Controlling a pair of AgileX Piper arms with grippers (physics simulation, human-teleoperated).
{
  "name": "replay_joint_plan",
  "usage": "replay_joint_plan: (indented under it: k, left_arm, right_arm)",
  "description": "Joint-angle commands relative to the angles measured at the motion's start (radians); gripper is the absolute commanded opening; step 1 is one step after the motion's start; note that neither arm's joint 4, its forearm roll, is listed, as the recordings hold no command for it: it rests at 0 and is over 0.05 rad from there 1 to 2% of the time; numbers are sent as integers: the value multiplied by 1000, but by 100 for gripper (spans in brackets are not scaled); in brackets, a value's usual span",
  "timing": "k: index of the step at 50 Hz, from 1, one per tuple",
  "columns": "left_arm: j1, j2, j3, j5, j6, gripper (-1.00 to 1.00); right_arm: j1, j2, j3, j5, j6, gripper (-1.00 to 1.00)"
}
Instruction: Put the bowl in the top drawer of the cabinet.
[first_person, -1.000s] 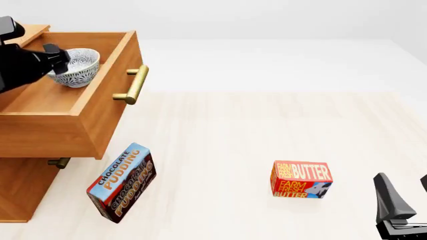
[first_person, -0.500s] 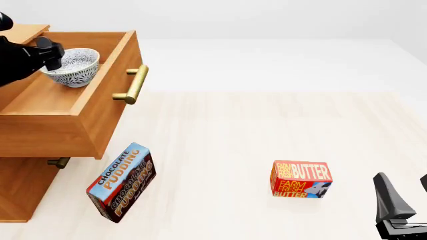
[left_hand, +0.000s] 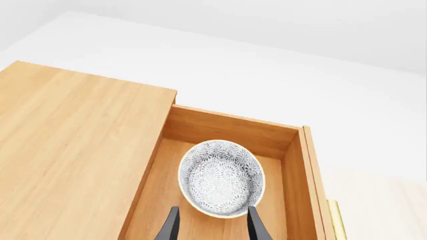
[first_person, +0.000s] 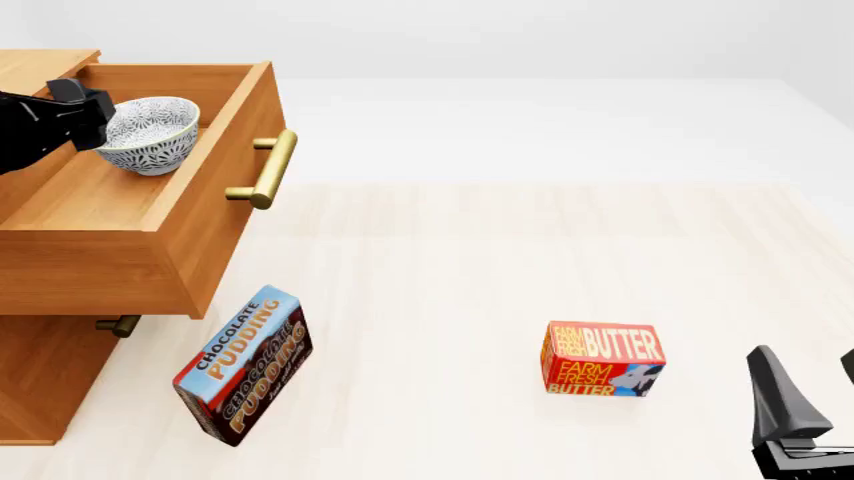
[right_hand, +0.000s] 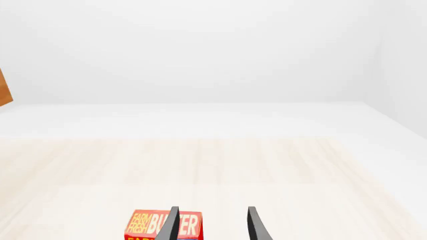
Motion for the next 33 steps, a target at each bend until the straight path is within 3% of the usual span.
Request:
replay_joint_plan:
  k: [1,33]
  left_arm:
    - [0,-63,30,29,5,100]
    - [-19,-217,34,130,8,100]
  right_arm:
    - [0,0,0,0,0,100]
    - [0,0,0,0,0,100]
